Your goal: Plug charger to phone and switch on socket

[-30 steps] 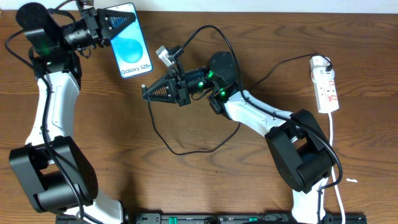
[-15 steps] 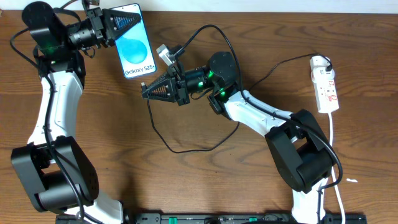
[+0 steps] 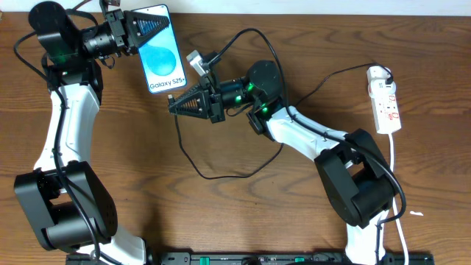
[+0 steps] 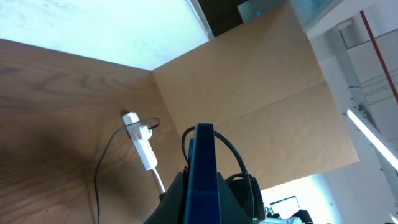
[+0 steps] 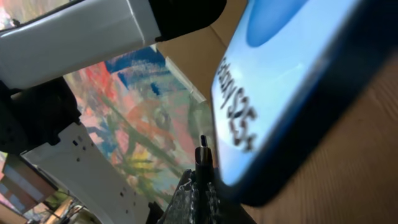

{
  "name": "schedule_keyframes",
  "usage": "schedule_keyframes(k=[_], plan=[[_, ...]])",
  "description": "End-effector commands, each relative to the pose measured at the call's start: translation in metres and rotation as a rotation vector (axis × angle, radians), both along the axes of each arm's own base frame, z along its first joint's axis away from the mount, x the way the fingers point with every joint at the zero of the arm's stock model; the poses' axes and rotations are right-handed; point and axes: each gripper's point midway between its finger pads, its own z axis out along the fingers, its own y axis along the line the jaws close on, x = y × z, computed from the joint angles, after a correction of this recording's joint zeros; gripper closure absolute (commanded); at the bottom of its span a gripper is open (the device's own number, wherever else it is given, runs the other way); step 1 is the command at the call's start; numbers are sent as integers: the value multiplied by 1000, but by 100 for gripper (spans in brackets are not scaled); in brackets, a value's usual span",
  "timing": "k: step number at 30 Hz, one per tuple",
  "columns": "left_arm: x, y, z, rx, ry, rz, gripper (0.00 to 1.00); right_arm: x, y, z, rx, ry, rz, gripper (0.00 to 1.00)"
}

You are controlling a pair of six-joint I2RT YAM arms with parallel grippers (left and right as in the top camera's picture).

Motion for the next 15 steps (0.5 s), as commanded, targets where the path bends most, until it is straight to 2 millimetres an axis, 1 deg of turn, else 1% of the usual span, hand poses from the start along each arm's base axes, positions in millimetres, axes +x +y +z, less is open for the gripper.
schedule_keyframes(k=[1, 9, 15], plan=[[-8, -3, 17, 16, -60, -12, 93, 12, -3, -1, 12, -17, -42, 99], [-7, -3, 17, 23, -82, -8, 93, 13, -4, -1, 12, -17, -46, 99], [-2, -1, 13, 12, -40, 21, 93, 12, -3, -1, 12, -16, -43, 99]])
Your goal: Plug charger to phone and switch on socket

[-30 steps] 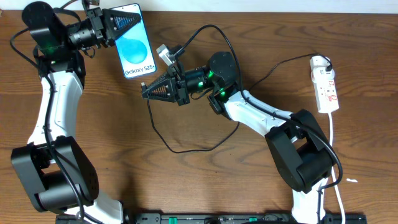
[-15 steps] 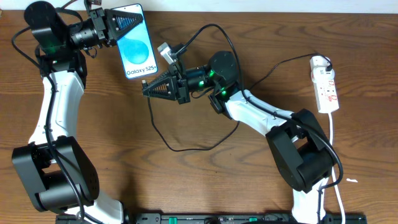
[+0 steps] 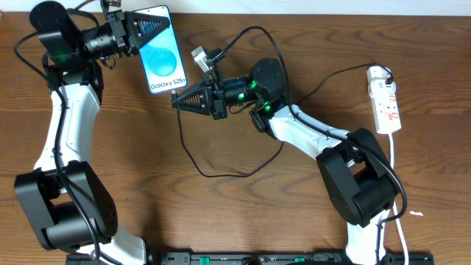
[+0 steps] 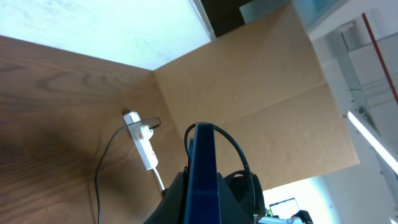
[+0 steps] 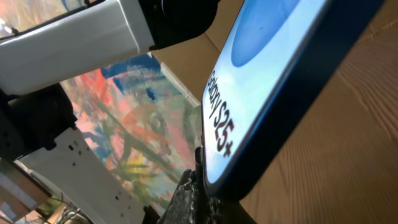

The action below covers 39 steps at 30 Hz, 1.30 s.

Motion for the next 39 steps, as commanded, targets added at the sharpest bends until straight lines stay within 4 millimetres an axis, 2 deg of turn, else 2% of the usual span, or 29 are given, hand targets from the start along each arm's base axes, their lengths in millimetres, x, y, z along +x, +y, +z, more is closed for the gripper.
schedule_keyframes(k=[1, 13, 22, 29, 39], plan=[[-4, -1, 17, 12, -53, 12, 93, 4, 0, -2, 8, -16, -17, 99], [-4, -2, 16, 8, -39, 10, 93, 6, 1, -2, 8, -12, -24, 99], [-7, -16, 16, 13, -57, -22, 93, 8, 1, -2, 9, -7, -35, 99], [-9, -16, 16, 14, -57, -33, 93, 9, 2, -4, -3, 10, -36, 99], [-18, -19, 15, 43, -133, -88, 93, 14, 3, -3, -4, 47, -64, 99]])
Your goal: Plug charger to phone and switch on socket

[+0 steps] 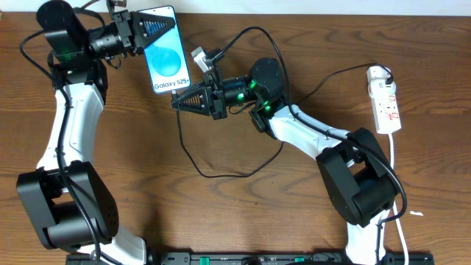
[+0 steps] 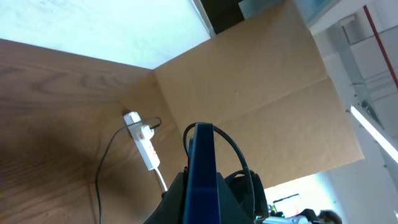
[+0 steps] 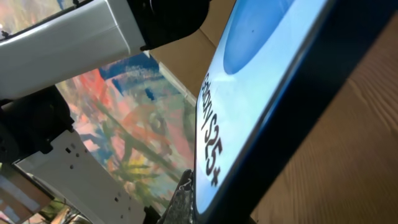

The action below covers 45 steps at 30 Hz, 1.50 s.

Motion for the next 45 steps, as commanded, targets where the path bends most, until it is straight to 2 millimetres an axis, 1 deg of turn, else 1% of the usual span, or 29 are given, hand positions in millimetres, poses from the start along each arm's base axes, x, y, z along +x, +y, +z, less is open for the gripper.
schedule_keyframes(k=[1, 5, 15, 33, 39, 45], plan=[[-18, -8, 16, 33, -111, -77, 93, 13, 2, 0, 9, 26, -61, 99], [-23, -9, 16, 40, -132, -109, 93, 15, 2, 1, 11, 38, -76, 99], [-23, -9, 16, 40, -132, -109, 93, 20, 3, 3, 19, 48, -105, 99], [-23, -9, 16, 40, -131, -109, 93, 19, 3, 4, 24, 43, -100, 99], [-23, -9, 16, 41, -135, -109, 93, 24, 3, 6, 30, 50, -126, 99], [-23, -9, 16, 45, -149, -109, 93, 23, 2, 16, 67, 34, -130, 99]])
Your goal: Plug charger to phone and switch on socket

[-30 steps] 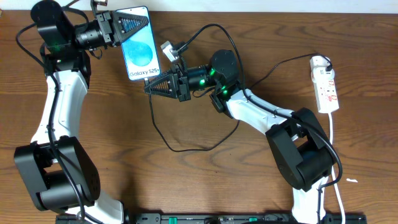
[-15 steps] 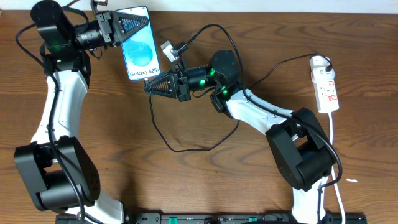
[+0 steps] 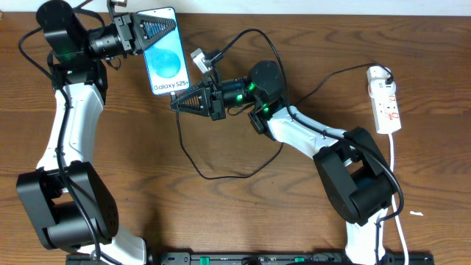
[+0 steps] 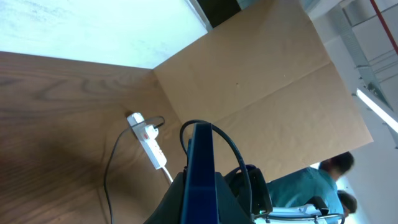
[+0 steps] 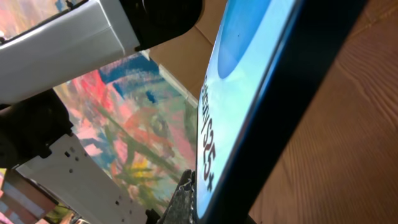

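Observation:
A blue phone (image 3: 165, 51) with a lit "Galaxy S25+" screen is held off the table at the back left, my left gripper (image 3: 157, 29) shut on its upper half. The left wrist view shows it edge-on (image 4: 202, 165). My right gripper (image 3: 175, 104) is shut on the black charger plug right at the phone's bottom edge. The phone's dark edge (image 5: 292, 93) fills the right wrist view and hides the plug tip, so whether it sits in the port cannot be told. The white power strip (image 3: 384, 99) lies at the far right, with the charger plugged in.
The black charger cable (image 3: 221, 173) loops over the middle of the wooden table (image 3: 221, 221) and runs back to the strip. A white adapter (image 3: 199, 60) sticks up beside the right wrist. The strip's white lead (image 3: 397, 191) runs down the right edge. A cardboard wall (image 4: 249, 81) stands behind.
The right gripper and plug have edged a little left, closer under the phone's bottom edge. In the right wrist view the phone looms larger. The left gripper still holds the phone.
At first the left gripper held the phone up and the right gripper held the plug just short of its bottom edge, tip visible. The plug then stood at the edge. Later the phone had shifted right, hiding the tip, and now they are pressed closer.

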{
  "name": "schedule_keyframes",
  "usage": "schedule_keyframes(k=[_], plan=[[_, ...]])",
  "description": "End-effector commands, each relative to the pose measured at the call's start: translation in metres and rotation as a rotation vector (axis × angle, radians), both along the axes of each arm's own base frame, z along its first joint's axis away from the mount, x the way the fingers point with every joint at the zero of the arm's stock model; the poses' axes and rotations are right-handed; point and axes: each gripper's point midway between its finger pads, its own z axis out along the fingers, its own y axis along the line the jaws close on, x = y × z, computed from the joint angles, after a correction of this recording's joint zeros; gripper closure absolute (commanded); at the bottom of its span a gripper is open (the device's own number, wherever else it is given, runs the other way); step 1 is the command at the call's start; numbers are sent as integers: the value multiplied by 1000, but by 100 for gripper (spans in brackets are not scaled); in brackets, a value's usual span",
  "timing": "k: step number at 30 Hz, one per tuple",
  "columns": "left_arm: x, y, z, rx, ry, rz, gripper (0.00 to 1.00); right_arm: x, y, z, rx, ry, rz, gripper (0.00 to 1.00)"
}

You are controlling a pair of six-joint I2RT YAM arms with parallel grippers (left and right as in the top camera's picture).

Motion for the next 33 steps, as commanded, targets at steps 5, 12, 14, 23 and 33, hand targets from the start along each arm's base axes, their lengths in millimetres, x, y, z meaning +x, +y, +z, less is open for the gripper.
schedule_keyframes(k=[5, 12, 14, 23, 33], plan=[[-19, -8, 16, 24, -84, -85, 93, 23, 0, 19, 62, 6, -127, 99], [-19, -8, 16, 31, -110, -85, 93, 24, 0, 20, 61, 28, -131, 99], [-19, -8, 16, 31, -110, -85, 93, 25, -1, 20, 62, 31, -135, 99], [-19, -8, 16, 31, -110, -85, 93, 33, -4, 21, 65, 59, -165, 99], [-19, -8, 16, 36, -126, -85, 93, 35, -4, 21, 67, 63, -173, 99]])
